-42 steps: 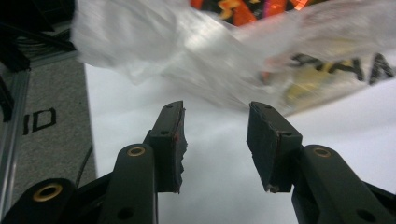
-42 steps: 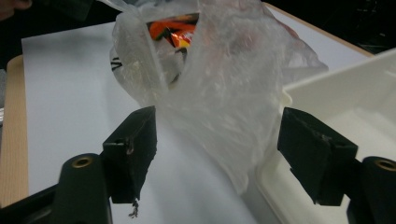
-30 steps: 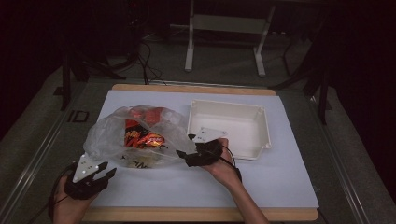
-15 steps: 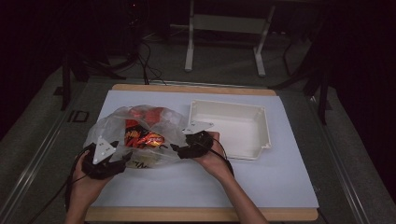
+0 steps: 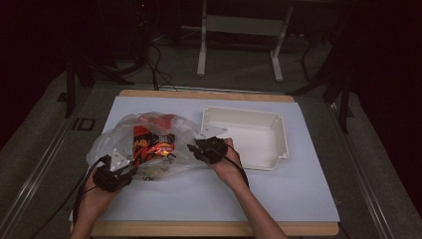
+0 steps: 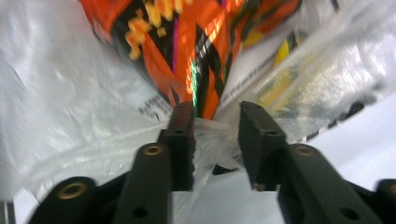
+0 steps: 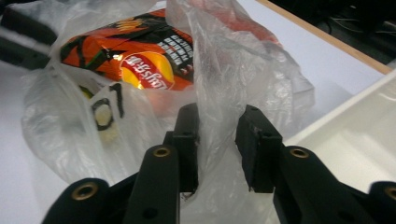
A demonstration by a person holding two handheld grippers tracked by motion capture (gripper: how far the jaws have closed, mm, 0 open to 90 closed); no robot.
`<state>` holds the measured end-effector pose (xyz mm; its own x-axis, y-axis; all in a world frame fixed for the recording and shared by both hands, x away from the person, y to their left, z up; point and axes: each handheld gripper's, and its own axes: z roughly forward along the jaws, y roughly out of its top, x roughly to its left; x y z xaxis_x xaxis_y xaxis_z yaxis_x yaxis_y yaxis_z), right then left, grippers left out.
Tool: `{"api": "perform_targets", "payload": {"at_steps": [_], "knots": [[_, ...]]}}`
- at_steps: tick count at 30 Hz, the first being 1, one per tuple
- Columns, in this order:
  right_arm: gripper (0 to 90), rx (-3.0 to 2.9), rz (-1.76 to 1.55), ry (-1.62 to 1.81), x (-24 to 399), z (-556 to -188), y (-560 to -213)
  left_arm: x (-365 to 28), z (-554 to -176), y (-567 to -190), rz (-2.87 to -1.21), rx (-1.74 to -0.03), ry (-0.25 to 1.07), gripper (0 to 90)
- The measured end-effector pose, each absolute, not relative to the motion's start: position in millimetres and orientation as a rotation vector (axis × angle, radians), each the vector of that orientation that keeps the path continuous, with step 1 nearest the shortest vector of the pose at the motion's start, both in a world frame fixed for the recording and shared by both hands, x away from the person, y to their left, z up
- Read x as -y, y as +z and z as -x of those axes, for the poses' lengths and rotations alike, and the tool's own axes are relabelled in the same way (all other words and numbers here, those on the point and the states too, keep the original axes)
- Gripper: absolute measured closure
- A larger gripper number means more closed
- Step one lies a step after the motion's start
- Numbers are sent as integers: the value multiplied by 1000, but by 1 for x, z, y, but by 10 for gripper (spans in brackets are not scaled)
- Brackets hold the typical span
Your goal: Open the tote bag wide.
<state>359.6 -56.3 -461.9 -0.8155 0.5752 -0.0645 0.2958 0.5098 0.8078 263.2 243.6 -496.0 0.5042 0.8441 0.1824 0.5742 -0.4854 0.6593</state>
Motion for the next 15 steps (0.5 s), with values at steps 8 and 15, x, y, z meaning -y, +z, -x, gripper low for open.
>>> {"api": "perform_targets", "payload": {"at_steps": [8, 15], "knots": [[848, -2404, -794, 1172, 68, -364, -460, -254, -266, -514, -2253, -1236, 595, 888], [867, -2357, -883, 1160, 90, -371, -457, -275, -264, -521, -2215, -1333, 569, 900]]}}
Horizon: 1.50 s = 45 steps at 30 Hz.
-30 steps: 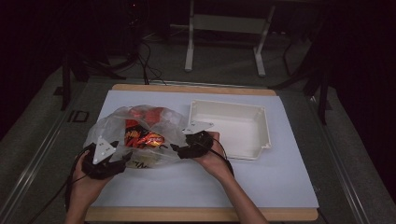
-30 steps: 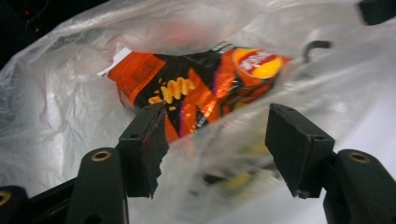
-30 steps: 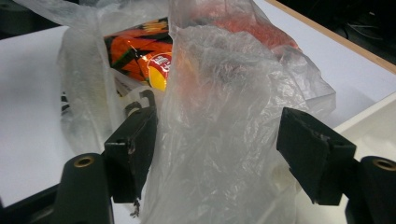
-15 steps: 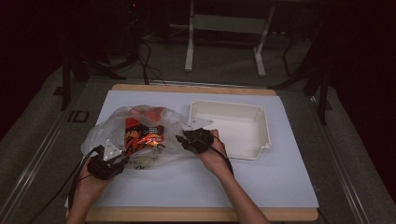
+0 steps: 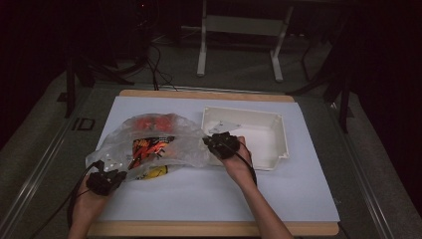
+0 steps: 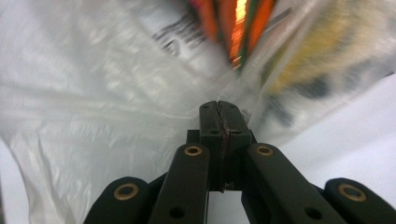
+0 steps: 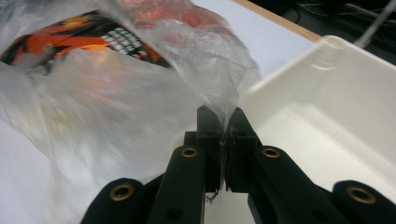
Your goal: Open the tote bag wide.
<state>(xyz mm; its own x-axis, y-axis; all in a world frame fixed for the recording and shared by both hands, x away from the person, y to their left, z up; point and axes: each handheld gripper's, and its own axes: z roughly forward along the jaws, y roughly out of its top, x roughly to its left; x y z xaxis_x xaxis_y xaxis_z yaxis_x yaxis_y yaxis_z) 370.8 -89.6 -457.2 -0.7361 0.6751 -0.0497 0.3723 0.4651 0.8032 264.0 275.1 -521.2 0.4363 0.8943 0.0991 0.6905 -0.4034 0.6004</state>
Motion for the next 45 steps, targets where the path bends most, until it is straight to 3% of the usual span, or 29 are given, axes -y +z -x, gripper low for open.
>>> {"api": "perform_targets", "payload": {"at_steps": [7, 10, 19, 31, 38, 45], "knots": [[870, -2314, -968, 1157, 108, -378, -455, -292, -263, -523, -2167, -1425, 572, 900], [855, -2325, -961, 1155, 109, -378, -456, -286, -259, -519, -2165, -1366, 587, 858], [511, -2373, -802, 1248, 95, -365, -445, -263, -248, -490, -2151, -1181, 650, 659], [345, -2290, -717, 1327, 90, -350, -414, -256, -254, -480, -2130, -1174, 706, 550], [335, -2309, -692, 1346, 87, -348, -410, -258, -258, -477, -2110, -1186, 715, 547], [438, -2406, -638, 1316, 54, -346, -428, -253, -268, -478, -2115, -1205, 711, 540]]}}
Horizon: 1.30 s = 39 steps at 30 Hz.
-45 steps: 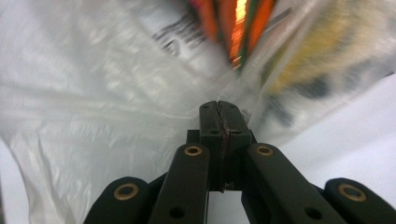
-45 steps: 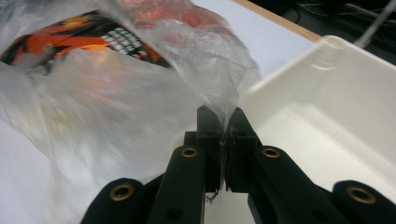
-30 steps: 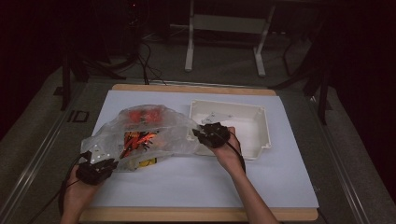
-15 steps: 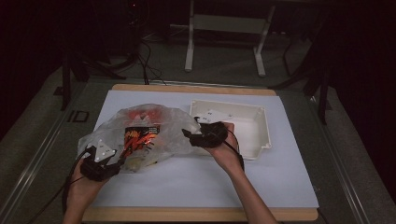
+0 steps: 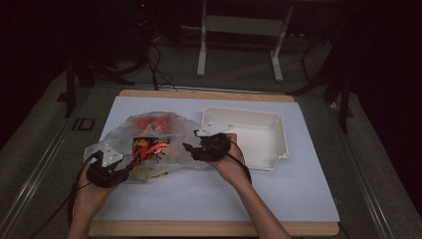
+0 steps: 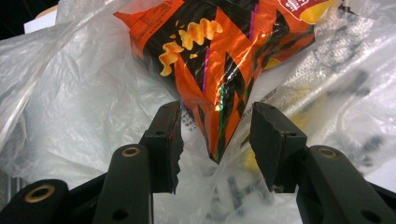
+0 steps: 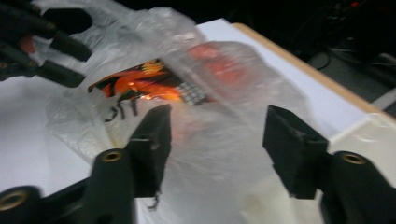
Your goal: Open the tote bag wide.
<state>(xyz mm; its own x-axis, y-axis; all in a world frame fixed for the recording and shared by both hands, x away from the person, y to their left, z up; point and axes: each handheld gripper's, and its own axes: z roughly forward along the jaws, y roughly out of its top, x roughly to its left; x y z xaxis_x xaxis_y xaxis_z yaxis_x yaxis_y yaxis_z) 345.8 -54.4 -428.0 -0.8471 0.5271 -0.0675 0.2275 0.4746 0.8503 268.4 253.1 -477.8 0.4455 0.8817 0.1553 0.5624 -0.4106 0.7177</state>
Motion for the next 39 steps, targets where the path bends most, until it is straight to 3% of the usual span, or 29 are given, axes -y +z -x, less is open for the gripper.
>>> {"api": "perform_targets", "payload": {"at_steps": [16, 18, 23, 27, 33, 39], "knots": [[335, -2565, -588, 1141, -18, -359, -457, -245, -283, -487, -2146, -1246, 674, 536], [384, -2586, -606, 1094, -21, -360, -463, -244, -284, -488, -2151, -1248, 669, 536], [605, -2613, -614, 1023, -14, -357, -476, -242, -287, -491, -2173, -1248, 667, 546], [703, -2633, -612, 994, -2, -355, -482, -241, -287, -494, -2190, -1254, 663, 552], [803, -2675, -622, 964, 9, -352, -495, -241, -289, -499, -2233, -1259, 671, 552], [842, -2706, -655, 929, 17, -350, -509, -246, -290, -506, -2276, -1280, 675, 576]]}}
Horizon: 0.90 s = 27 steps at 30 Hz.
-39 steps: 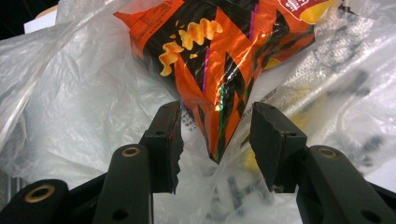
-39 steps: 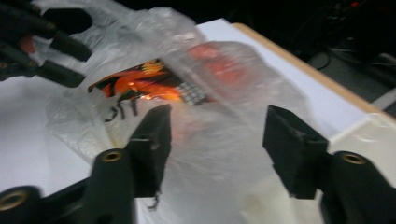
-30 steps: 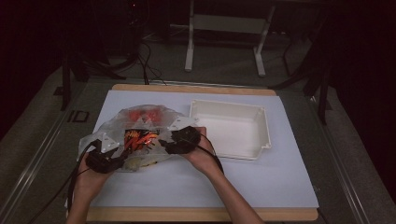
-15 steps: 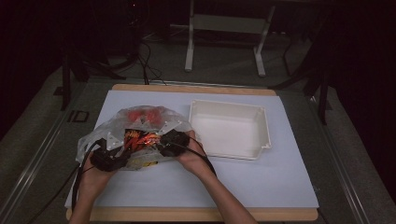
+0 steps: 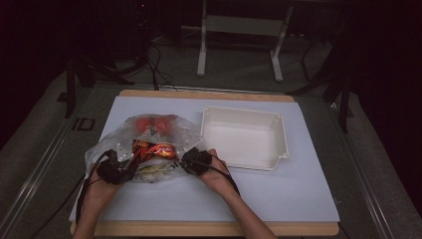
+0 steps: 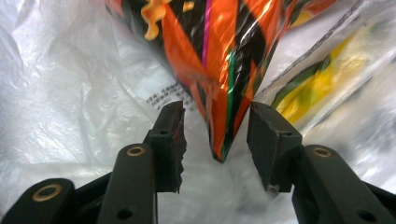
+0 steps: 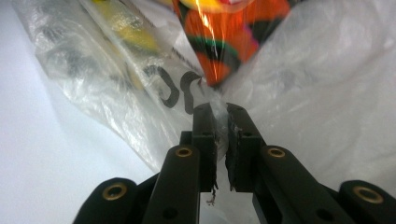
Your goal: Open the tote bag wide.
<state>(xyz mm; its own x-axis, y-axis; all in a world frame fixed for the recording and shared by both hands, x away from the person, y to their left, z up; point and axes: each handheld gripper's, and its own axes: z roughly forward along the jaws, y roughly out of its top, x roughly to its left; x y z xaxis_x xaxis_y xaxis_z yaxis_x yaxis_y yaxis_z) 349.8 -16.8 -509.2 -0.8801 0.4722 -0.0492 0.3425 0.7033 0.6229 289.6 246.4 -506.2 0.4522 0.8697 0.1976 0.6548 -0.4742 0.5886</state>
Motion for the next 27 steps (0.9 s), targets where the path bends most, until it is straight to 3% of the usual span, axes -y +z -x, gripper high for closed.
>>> {"api": "perform_targets", "payload": {"at_steps": [9, 23, 27], "knots": [[876, -2728, -704, 907, 29, -350, -515, -270, -291, -514, -2220, -1427, 698, 715], [894, -2727, -773, 878, 42, -351, -520, -302, -292, -515, -2113, -1655, 830, 732], [892, -2721, -798, 896, 46, -352, -521, -310, -287, -512, -2074, -1621, 819, 710]]}}
